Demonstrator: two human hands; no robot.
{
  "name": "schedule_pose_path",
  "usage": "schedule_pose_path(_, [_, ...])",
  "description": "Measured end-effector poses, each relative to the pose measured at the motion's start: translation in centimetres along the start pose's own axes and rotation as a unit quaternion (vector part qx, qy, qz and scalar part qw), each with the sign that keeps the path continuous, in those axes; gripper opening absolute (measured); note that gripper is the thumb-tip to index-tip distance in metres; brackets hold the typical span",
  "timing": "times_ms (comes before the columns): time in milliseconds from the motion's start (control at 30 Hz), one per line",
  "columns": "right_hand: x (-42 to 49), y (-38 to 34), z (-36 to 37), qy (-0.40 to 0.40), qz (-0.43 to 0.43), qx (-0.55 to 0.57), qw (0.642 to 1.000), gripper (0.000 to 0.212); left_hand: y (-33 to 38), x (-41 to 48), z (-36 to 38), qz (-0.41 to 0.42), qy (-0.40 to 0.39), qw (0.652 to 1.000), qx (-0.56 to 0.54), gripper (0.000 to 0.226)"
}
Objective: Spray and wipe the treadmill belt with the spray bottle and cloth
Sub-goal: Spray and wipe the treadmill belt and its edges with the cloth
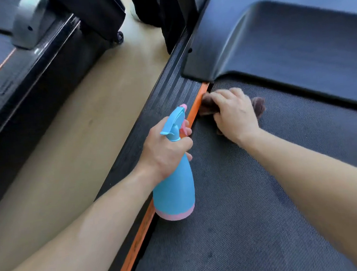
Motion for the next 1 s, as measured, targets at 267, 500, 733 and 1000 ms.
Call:
schedule_pose_path(267, [1.2,1.2,-1.0,-0.005,-0.054,-0.073,0.996,0.041,0.0,-0.3,0.1,-0.009,-0.005,0.999,0.039,0.036])
schedule_pose_path(500, [-2.8,0.1,-0.6,-0.013,-0.014,-0.021,1.0,0.046,-0.5,-0.5,-0.5,-0.032,-0.016,0.998,0.045,0.039])
schedule_pose_path(733, [-12.4,3.5,-1.6,0.002,-0.023,-0.047,0.999,0.054,-0.7,0.1,1.9,-0.072,-0.055,0.99,0.107,0.043])
schedule_pose_path(1000, [-12.5,3.4,-1.6,0.022,-0.018,-0.055,0.998,0.053,-0.5,1.2,2.5,-0.112,-0.059,0.979,0.162,0.051])
Point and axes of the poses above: each hand's wrist, its own x-axis towards the middle knuckle, its own z-axis out of the palm, y = z × x, the point moved 4 cm from there along x, towards the middle knuckle, and after that the axes turned 12 degrees about z, right-handed, at the moved point
